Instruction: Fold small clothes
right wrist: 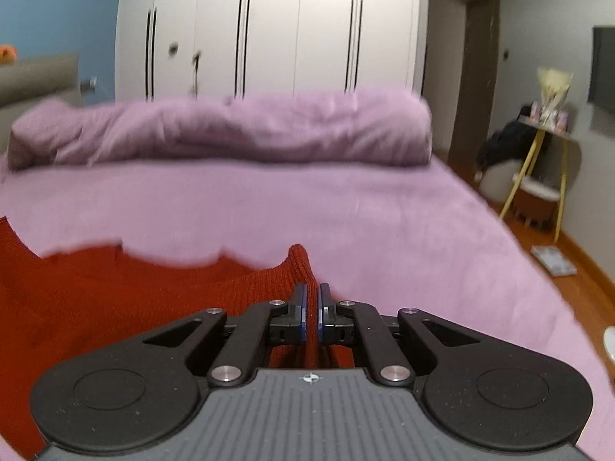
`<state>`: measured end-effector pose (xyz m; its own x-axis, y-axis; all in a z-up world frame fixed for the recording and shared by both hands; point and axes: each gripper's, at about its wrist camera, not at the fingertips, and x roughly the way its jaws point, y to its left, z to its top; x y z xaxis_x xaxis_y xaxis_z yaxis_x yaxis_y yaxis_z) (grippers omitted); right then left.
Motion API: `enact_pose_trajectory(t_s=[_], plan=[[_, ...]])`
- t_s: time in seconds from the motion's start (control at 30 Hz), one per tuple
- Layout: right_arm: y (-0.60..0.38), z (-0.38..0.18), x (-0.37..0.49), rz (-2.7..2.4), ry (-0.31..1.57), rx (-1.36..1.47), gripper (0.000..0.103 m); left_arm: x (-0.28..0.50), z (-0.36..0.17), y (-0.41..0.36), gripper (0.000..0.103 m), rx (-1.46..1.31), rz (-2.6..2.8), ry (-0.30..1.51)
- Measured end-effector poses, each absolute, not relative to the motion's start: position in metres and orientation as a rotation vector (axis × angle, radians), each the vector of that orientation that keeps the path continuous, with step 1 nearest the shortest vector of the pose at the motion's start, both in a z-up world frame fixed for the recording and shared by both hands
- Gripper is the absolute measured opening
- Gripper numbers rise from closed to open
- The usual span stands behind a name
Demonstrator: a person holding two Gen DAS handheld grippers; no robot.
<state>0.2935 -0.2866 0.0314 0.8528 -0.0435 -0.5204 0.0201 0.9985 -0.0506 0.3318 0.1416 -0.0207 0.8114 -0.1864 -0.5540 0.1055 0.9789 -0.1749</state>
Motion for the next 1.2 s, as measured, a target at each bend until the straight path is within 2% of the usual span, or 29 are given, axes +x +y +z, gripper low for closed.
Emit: enact_pose_trajectory(t_s=[0.2,0.37,0.43,0.53,0.57,0.6,0.63,0.67,0.77,0.83,0.87,0.9,0.97,1.17,1.2], plan=[[-0.285,0.032,0.349,-0.126,0.520,-0.040,0.004,0.387,-0.026,0.113,0.008,-0.038,-0.040,0.579],[-0.283,0.002,0.388,-0.181,0.575,-0.050,0.004,0.424,-0.065,0.096,0.011,0.025,0.046,0.701],[-0.280,-0.015,0.397,-0.192,0.635,-0.073,0.006,0.423,-0.071,0.099,0.013,-0.008,0.072,0.745],[-0.276,-0.022,0.395,-0.286,0.656,-0.059,0.010,0.400,-0.063,0.100,0.016,-0.140,-0.001,0.677],[-0.273,-0.018,0.387,-0.265,0.618,0.017,0.013,0.394,-0.061,0.096,0.032,-0.193,-0.052,0.658],[-0.266,-0.016,0.380,-0.226,0.590,0.089,0.013,0.391,-0.061,0.089,0.053,-0.244,-0.099,0.649],[-0.258,-0.014,0.377,-0.159,0.577,0.161,0.013,0.390,-0.063,0.080,0.060,-0.289,-0.136,0.643],[-0.247,-0.015,0.375,-0.037,0.576,0.267,0.013,0.391,-0.066,0.072,0.062,-0.313,-0.156,0.640],[-0.211,-0.034,0.379,0.282,0.635,0.564,0.013,0.400,-0.086,0.051,0.061,-0.345,-0.162,0.690],[-0.193,-0.053,0.389,0.344,0.705,0.605,0.013,0.407,-0.100,0.045,0.061,-0.313,-0.143,0.721],[-0.191,-0.062,0.394,0.346,0.740,0.605,0.010,0.409,-0.106,0.043,0.060,-0.271,-0.126,0.728],[-0.196,-0.070,0.399,0.338,0.762,0.597,0.000,0.412,-0.111,0.044,0.057,-0.216,-0.106,0.735],[-0.221,-0.075,0.404,0.325,0.743,0.580,0.000,0.413,-0.119,0.053,0.055,-0.123,-0.072,0.701],[-0.337,-0.069,0.386,0.056,0.652,0.562,0.000,0.409,-0.125,0.089,0.031,-0.201,-0.093,0.661],[-0.356,-0.070,0.381,0.036,0.634,0.622,0.000,0.411,-0.125,0.091,0.031,-0.206,-0.096,0.657]])
